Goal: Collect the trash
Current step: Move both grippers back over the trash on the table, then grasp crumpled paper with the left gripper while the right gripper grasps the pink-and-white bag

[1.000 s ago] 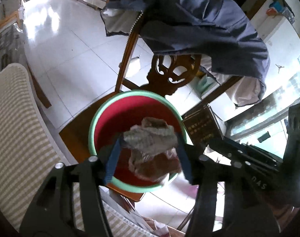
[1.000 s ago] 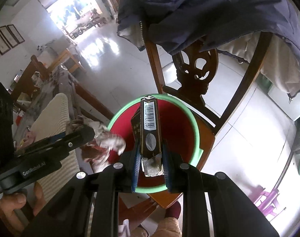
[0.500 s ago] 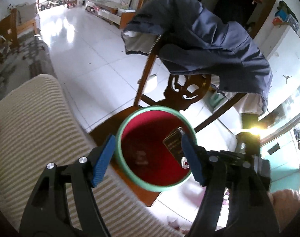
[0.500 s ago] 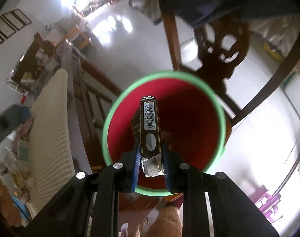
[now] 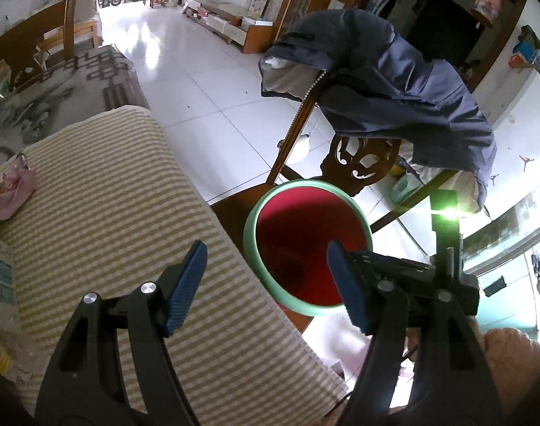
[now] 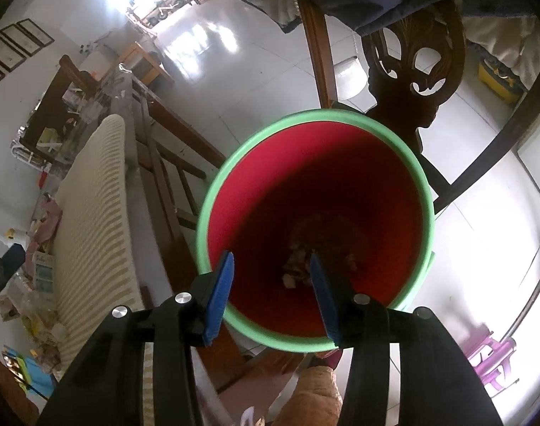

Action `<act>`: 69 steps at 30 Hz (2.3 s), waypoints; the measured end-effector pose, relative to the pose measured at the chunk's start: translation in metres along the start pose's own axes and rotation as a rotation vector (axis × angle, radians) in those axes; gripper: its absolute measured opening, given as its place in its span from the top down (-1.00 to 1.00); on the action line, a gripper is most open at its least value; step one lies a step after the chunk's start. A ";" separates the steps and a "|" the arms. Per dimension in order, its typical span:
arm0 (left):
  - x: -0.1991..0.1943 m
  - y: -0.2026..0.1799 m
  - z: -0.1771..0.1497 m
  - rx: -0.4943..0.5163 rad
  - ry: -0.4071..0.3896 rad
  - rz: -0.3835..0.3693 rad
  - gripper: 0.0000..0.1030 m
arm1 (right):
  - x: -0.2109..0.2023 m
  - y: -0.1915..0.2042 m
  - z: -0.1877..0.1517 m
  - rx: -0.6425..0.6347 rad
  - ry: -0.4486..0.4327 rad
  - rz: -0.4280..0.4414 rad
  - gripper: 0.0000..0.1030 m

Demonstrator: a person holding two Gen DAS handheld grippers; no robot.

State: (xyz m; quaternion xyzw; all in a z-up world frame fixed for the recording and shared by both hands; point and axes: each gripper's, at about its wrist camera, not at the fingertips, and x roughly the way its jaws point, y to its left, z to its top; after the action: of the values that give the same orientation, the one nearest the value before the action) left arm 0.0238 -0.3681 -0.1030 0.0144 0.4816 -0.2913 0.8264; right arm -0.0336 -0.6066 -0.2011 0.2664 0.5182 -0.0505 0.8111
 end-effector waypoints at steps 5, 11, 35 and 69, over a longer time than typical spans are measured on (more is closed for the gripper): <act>-0.020 0.010 -0.010 0.005 -0.022 -0.008 -0.31 | -0.023 0.025 -0.005 -0.027 -0.069 -0.001 0.04; -0.058 0.037 -0.026 0.009 -0.078 0.005 -0.31 | -0.049 0.080 -0.010 -0.096 -0.156 0.012 -0.02; -0.208 0.274 -0.171 -0.220 -0.080 0.289 -0.37 | -0.023 0.353 -0.119 -0.443 -0.170 0.171 -0.10; -0.174 0.343 -0.209 -0.335 0.037 0.177 0.12 | 0.016 0.501 -0.093 -0.786 -0.032 0.212 -0.33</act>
State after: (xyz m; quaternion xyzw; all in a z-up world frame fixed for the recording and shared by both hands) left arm -0.0344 0.0618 -0.1631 -0.0757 0.5352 -0.1329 0.8308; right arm 0.0773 -0.1315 -0.0545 -0.0127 0.4550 0.2310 0.8599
